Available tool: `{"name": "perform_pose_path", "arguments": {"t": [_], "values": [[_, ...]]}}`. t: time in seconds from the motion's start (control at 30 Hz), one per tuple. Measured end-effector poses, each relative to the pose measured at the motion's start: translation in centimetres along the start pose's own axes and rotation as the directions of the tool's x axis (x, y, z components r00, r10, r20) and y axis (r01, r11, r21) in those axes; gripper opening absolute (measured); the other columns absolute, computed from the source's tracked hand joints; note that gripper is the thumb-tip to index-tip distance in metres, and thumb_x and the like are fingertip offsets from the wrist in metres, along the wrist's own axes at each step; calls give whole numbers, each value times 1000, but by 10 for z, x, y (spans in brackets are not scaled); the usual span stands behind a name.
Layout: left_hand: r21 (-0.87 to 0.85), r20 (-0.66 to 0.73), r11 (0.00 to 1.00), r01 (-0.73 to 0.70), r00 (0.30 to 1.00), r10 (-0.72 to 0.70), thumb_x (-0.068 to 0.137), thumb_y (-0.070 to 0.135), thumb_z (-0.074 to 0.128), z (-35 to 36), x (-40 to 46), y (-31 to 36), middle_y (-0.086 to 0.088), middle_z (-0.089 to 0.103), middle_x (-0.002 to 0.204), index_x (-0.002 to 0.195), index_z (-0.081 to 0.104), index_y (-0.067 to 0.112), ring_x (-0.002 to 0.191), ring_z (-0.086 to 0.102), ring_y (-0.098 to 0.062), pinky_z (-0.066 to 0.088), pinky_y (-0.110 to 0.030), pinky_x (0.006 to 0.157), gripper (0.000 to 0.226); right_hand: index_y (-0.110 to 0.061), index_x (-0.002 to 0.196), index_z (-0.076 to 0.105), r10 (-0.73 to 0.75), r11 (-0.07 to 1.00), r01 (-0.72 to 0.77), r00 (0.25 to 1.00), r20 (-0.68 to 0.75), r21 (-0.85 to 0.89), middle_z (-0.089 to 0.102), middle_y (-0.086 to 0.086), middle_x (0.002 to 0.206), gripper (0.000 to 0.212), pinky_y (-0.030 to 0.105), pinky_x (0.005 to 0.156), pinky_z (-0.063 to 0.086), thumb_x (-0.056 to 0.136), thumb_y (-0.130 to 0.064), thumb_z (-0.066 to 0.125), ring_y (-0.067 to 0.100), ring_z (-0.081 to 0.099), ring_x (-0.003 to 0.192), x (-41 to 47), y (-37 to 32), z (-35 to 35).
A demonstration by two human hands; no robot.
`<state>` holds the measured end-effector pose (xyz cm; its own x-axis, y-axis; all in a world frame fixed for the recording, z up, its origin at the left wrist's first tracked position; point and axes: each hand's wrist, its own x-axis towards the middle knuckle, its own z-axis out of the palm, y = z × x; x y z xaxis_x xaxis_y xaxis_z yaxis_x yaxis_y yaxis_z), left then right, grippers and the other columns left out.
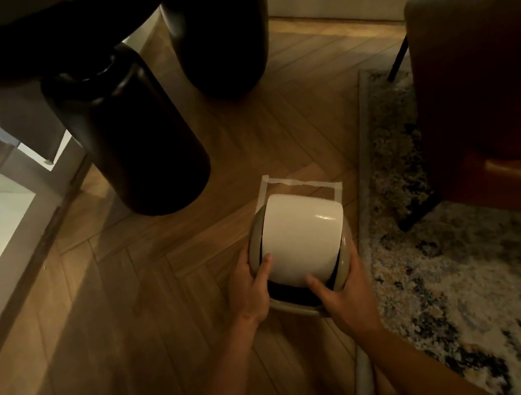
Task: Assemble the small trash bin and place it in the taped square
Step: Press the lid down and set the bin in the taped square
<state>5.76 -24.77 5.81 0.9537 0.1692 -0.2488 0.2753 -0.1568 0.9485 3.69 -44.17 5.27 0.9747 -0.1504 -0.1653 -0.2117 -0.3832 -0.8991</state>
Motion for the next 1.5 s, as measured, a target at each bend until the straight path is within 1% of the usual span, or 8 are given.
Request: {"name": "perform_pose_path", "arguments": {"t": [0.2,0.53,0.67,0.77,0.97,1.13,1.3,1.5], "values": [[-30,79,999,23,997,-21,81,82,51,11,27,9,17,56,138,149,41,41,124,58,-7,54,-36,100,80,-34,161,29,-46,998,47,998,-35,29,49,-7,152,108,49,108,53,71,-56,85,12,52,138,31,0,-6],[83,-37,996,-23,999,27,82,86,45,29,80,-5,12,58,139,148,41,40,122,58,-7,54,-42,100,81,-31,158,32,-115,993,115,993,11,-20,54,0,148,106,51,106,53,72,-74,76,19,56,134,99,4,-9],[132,0,986,-104,995,104,85,82,49,31,106,-9,16,53,144,151,35,46,128,54,-3,52,-35,102,77,-32,160,30,-142,990,142,990,13,-10,54,-1,148,108,50,106,53,72,-78,73,18,56,133,125,8,-11],[176,46,968,-177,984,171,84,77,59,31,122,-10,28,51,140,149,32,55,127,52,7,51,-20,97,74,-29,161,29,-161,987,161,987,11,-14,52,1,151,108,51,107,52,75,-77,73,19,54,136,144,13,-12],[222,80,945,-240,970,228,69,78,74,36,162,7,36,52,129,147,33,52,118,54,12,52,-19,92,93,-34,161,29,-182,983,183,982,-39,18,54,-4,149,105,49,107,53,75,-79,70,14,55,134,176,6,-9],[241,119,934,-263,963,240,62,76,81,37,185,11,19,52,144,151,29,47,129,53,-2,51,-29,102,107,-33,160,29,-192,980,194,980,-59,30,56,-4,147,105,48,106,54,75,-80,70,13,57,132,193,3,-6],[283,147,921,-268,961,235,51,76,87,35,199,16,37,49,130,143,24,65,120,54,7,54,-27,94,112,-37,160,27,-194,981,194,980,-52,-21,54,-7,148,108,48,105,55,72,-82,71,13,56,133,208,3,-6],[350,224,884,-310,944,242,41,74,92,29,210,17,26,50,137,149,26,51,123,53,1,57,-35,95,129,-44,160,24,-202,977,198,979,-33,-82,53,-15,148,113,50,103,55,68,-80,78,9,54,134,216,4,-12]]}}
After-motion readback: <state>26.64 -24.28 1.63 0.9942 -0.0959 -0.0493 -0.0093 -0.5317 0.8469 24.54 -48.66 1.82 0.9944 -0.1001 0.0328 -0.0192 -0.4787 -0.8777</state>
